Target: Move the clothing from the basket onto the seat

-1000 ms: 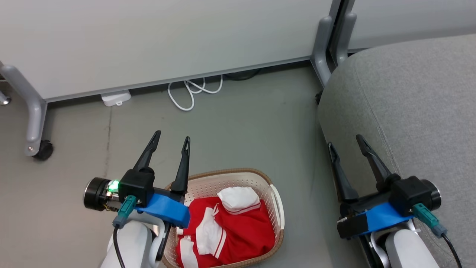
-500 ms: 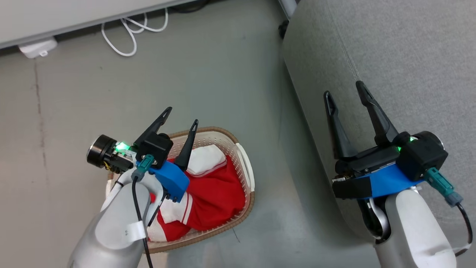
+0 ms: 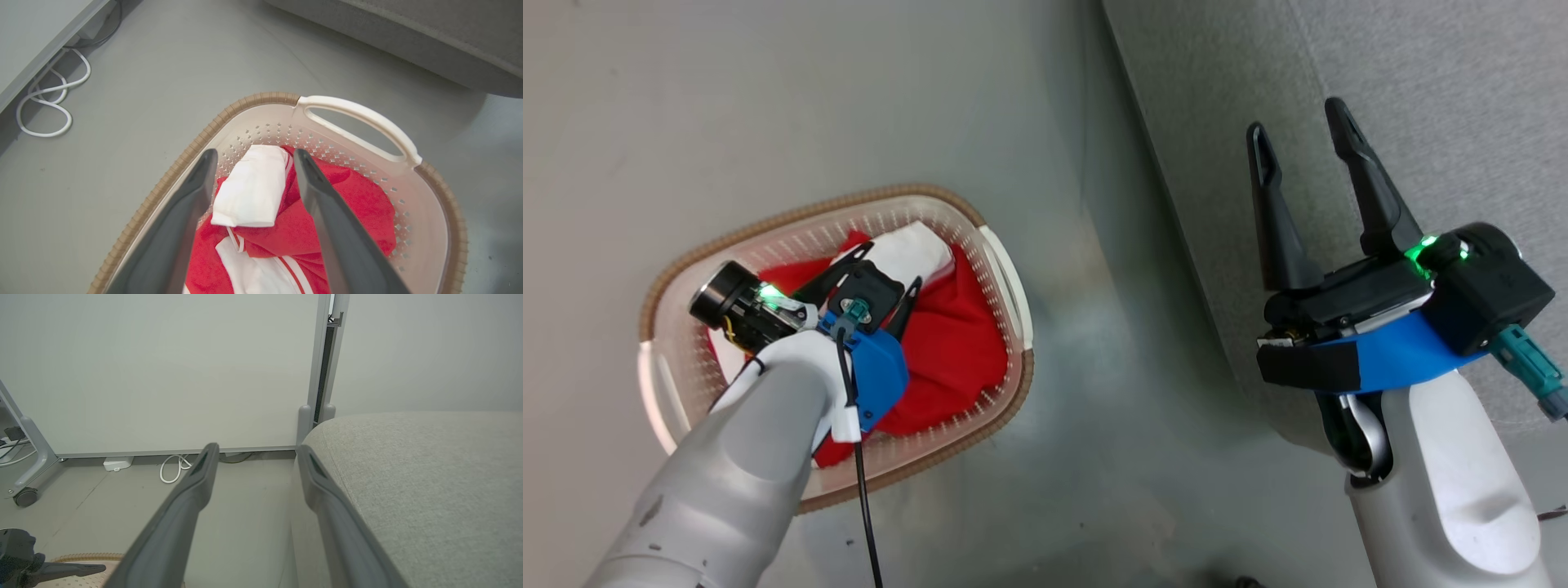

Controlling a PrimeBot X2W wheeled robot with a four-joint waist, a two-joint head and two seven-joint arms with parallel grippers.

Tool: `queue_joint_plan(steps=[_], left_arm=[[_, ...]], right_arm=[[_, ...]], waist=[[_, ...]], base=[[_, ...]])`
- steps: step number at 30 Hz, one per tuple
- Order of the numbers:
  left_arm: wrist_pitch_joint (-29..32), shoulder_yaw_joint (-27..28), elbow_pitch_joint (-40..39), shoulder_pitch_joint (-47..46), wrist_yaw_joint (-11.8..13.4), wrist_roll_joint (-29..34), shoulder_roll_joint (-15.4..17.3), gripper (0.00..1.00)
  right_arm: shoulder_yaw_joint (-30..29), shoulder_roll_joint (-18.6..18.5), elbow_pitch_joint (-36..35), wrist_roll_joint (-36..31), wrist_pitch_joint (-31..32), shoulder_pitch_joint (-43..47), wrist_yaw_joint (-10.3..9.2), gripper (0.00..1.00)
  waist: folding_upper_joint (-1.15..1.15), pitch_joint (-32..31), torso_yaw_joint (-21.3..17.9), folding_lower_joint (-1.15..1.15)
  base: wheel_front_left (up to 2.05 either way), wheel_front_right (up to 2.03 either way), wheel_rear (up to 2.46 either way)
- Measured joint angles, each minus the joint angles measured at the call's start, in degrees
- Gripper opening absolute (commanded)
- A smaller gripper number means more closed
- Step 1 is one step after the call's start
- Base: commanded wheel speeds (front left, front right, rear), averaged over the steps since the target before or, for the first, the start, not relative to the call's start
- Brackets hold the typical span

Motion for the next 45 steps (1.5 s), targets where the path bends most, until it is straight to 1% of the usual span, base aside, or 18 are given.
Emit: queue_joint_plan(steps=[5, 9, 15, 19, 22, 28, 29, 31, 34, 37, 40, 41, 42, 43, 44, 45], left_arm=[[2.5, -4.8, 4.8, -3.2, 0.0, -2.8, 0.5, 1.00], [7.5, -6.4, 8.5, -5.2, 0.0, -5.9, 0.6, 1.00], [13.9, -9.2, 9.4, -5.8, 0.0, -12.1, 0.3, 1.00], [15.1, -11.1, 8.3, -6.8, 0.0, -15.5, 1.1, 1.00], [17.0, -11.7, 7.8, -7.9, 0.0, -18.9, 1.4, 1.00], [18.3, -12.1, 6.9, -10.6, 0.0, -25.2, 2.3, 1.00], [18.3, -12.1, 6.9, -10.6, 0.0, -25.2, 2.3, 1.00], [18.0, -11.7, 6.7, -11.6, 0.0, -28.1, 2.2, 1.00], [18.0, -11.8, 6.8, -12.7, 0.0, -29.0, 2.2, 1.00], [17.6, -10.5, 6.9, -14.1, 0.0, -32.8, 1.6, 1.00], [17.1, -11.6, 7.7, -15.3, 0.0, -32.7, 1.7, 1.00], [17.2, -12.2, 8.0, -15.5, 0.0, -32.6, 1.8, 0.90], [17.3, -12.8, 8.3, -15.6, 0.0, -32.3, 1.8, 0.90], [17.3, -13.2, 8.5, -15.8, 0.0, -32.3, 1.8, 0.03], [17.4, -13.6, 8.7, -15.9, 0.0, -32.3, 1.8, 0.00], [17.4, -13.6, 8.7, -15.9, 0.0, -32.3, 1.8, 0.00]], right_arm=[[0.2, 0.0, -1.2, 0.1, 0.0, -1.9, 0.00, 1.00], [0.2, 0.0, -1.8, 0.1, 0.0, -3.0, 0.00, 1.00], [0.6, 0.0, -2.5, 0.0, 0.0, -4.1, 0.00, 1.00], [0.8, 0.0, -3.0, 0.0, 0.0, -4.7, 0.00, 1.00], [0.9, 0.0, -3.5, 0.1, 0.0, -5.4, 0.00, 1.00], [1.2, 0.0, -4.8, 0.4, 0.0, -6.1, 0.00, 1.00], [1.2, 0.0, -4.8, 0.4, 0.0, -6.1, 0.00, 1.00], [1.3, 0.0, -5.4, 0.9, 0.0, -6.3, 0.00, 1.00], [1.3, 0.0, -5.9, 1.1, 0.0, -6.4, 0.00, 1.00], [1.6, 0.0, -6.2, 1.5, 0.0, -6.4, 0.00, 1.00], [1.8, 0.0, -6.2, 1.9, 0.0, -6.4, 0.00, 1.00], [1.8, 0.0, -6.2, 2.0, 0.0, -6.4, 0.00, 1.00], [1.9, 0.0, -6.3, 2.1, 0.0, -6.4, 0.00, 1.00], [1.9, 0.0, -6.3, 2.3, 0.0, -6.4, 0.00, 1.00], [1.8, 0.0, -6.3, 2.4, 0.0, -6.5, 0.00, 1.00], [1.8, 0.0, -6.3, 2.4, 0.0, -6.5, 0.00, 1.00]], waist=[[0.00, 4.6, -0.7, 0.00], [0.00, 7.8, -0.7, 0.00], [0.00, 11.4, -0.5, -0.01], [0.00, 13.6, -0.5, -0.01], [0.00, 15.2, -0.5, -0.01], [0.00, 19.0, -1.0, -0.01], [0.00, 19.0, -1.0, -0.01], [0.00, 20.5, -1.3, -0.01], [0.00, 21.4, -1.4, -0.01], [0.00, 22.8, -1.6, -0.01], [0.00, 23.4, -1.9, -0.01], [0.00, 23.5, -2.0, -0.01], [0.00, 23.6, -2.1, -0.01], [0.00, 23.6, -2.2, -0.01], [0.00, 23.7, -2.3, -0.01], [0.00, 23.7, -2.3, -0.01]], base=[[0.00, 0.00, 0.00], [0.00, 0.00, 0.00], [0.00, 0.00, 0.00], [0.00, 0.00, 0.00], [0.00, 0.00, 0.00], [0.00, 0.00, 0.00], [0.00, 0.00, 0.00], [0.00, 0.00, 0.00], [0.00, 0.00, 0.00], [0.00, 0.00, 0.00], [0.00, 0.00, 0.00], [0.00, 0.00, 0.00], [0.00, 0.00, 0.00], [0.00, 0.00, 0.00], [0.00, 0.00, 0.00], [0.00, 0.00, 0.00]])
